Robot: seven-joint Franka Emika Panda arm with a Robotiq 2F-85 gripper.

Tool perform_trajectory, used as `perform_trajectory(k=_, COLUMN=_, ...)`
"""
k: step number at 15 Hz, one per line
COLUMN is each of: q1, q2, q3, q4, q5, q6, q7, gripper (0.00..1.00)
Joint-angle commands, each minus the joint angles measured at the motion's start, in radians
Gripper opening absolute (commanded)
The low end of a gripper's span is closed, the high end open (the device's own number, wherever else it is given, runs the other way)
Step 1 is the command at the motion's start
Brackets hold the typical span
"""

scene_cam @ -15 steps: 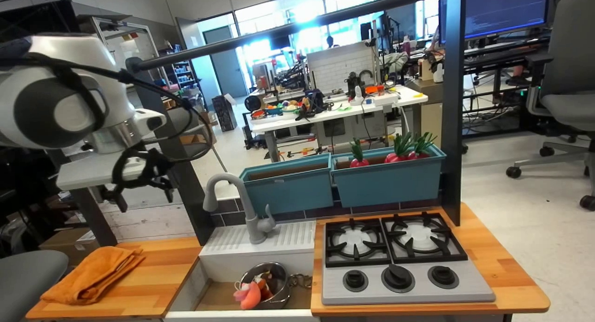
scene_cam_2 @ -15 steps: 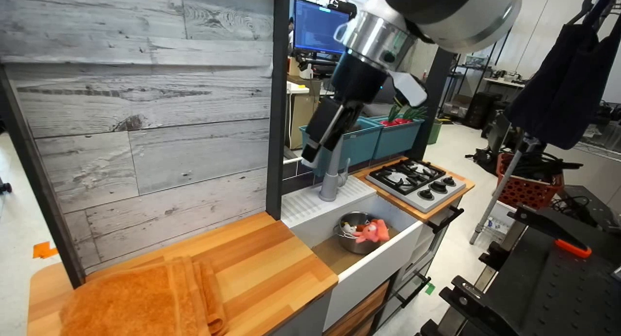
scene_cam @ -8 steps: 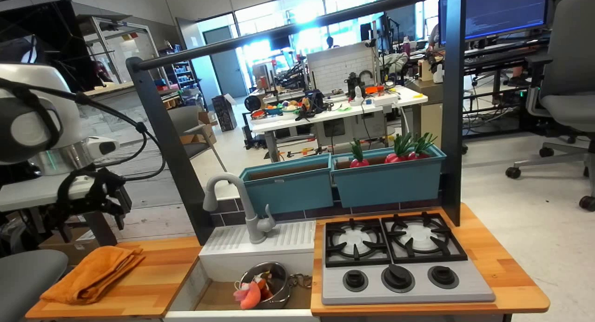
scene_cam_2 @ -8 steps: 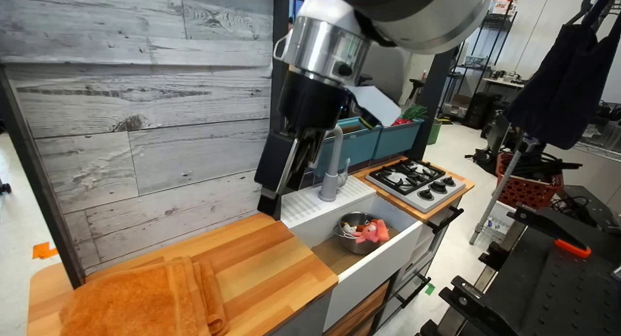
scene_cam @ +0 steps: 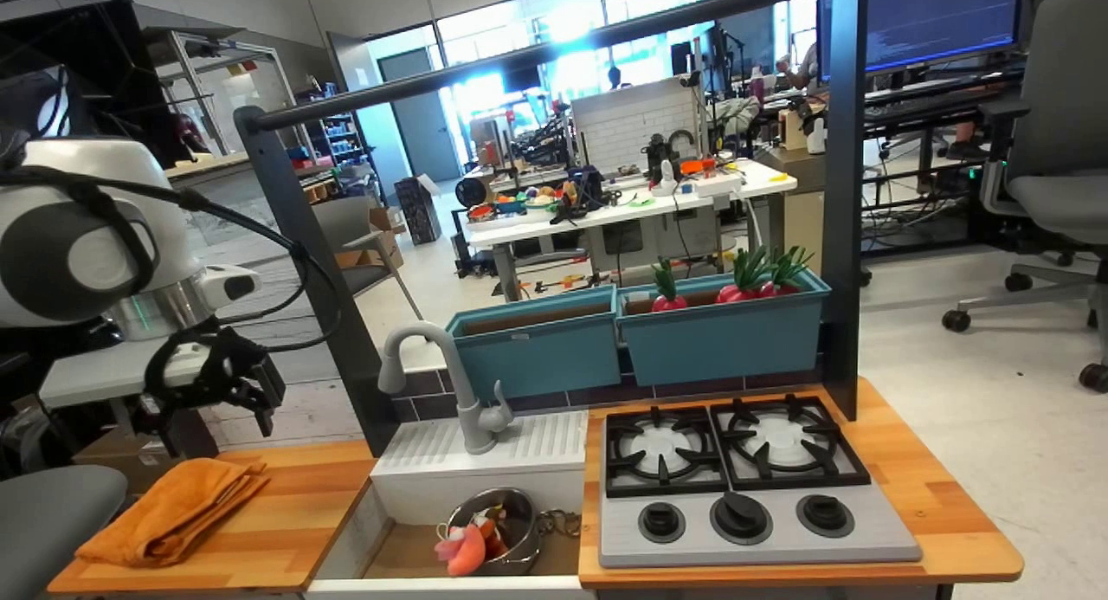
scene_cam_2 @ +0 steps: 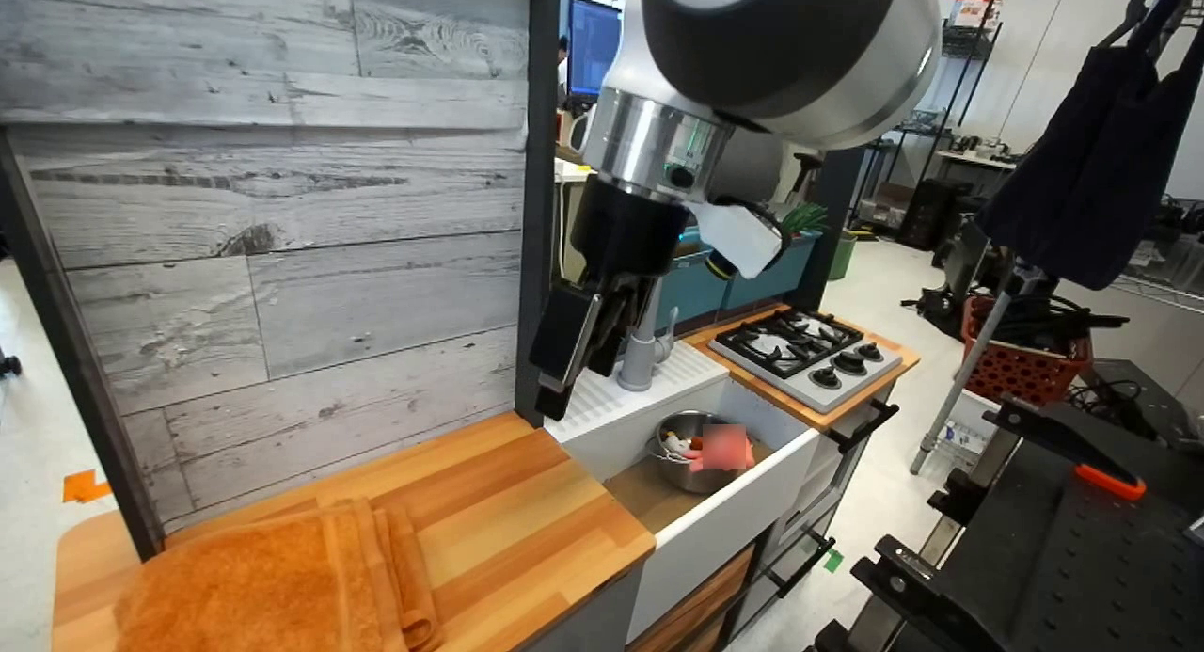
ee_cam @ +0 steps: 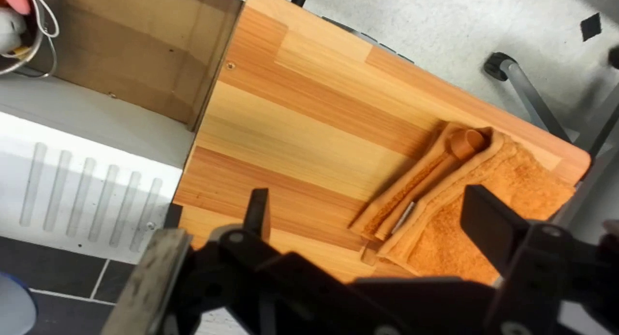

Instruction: Put the three plush toys inside the silver pot in the sink, wipe the left side of the counter with the orange towel

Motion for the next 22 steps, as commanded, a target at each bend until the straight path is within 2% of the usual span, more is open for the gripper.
perform_trajectory(k=1, q1=0.146, q2=0.068, q3=-0.109, q4=0.090, q5=-0.072, q6=-0.011, q7=0.124, gripper=1.00)
perform_trajectory(k=3, q1=0.242, q2=0.109, q3=-0.157, q4=0.165, q5=-0.119, q6=-0.050, q7=0.203, gripper=1.00)
perform_trajectory(k=6, q1=0.372, q2=0.188, q3=-0.190, q4=0.319, q5=-0.158, q6=-0.134, q7=0.304, gripper=1.00)
perform_trajectory(k=9, q1=0.417, q2=0.296, q3=-0.158, q4=0.496, q5=-0.149, q6=-0.237, q7=0.318, gripper=1.00)
perform_trajectory(k=12, q1=0.441, q2=0.425, q3=-0.161, q4=0.655, q5=-0.141, q6=-0.310, q7=0.329, gripper=1.00)
perform_trajectory(k=13, q1=0.436, q2=0.321, q3=-0.152, q4=0.514, q5=-0.146, q6=-0.254, q7=0.329, gripper=1.00)
perform_trajectory(k=17, q1=0.436, q2=0.421, q3=-0.157, q4=0.620, q5=-0.144, q6=-0.272, q7=0.328, gripper=1.00)
perform_trajectory(k=19, q1=0.413, q2=0.408, q3=-0.141, q4=0.583, q5=-0.130, q6=-0.238, q7=0.317, gripper=1.00)
perform_trajectory(k=22, q1=0.419, q2=0.435, q3=-0.141, q4=0.605, q5=-0.131, q6=-0.228, q7=0.328, gripper=1.00)
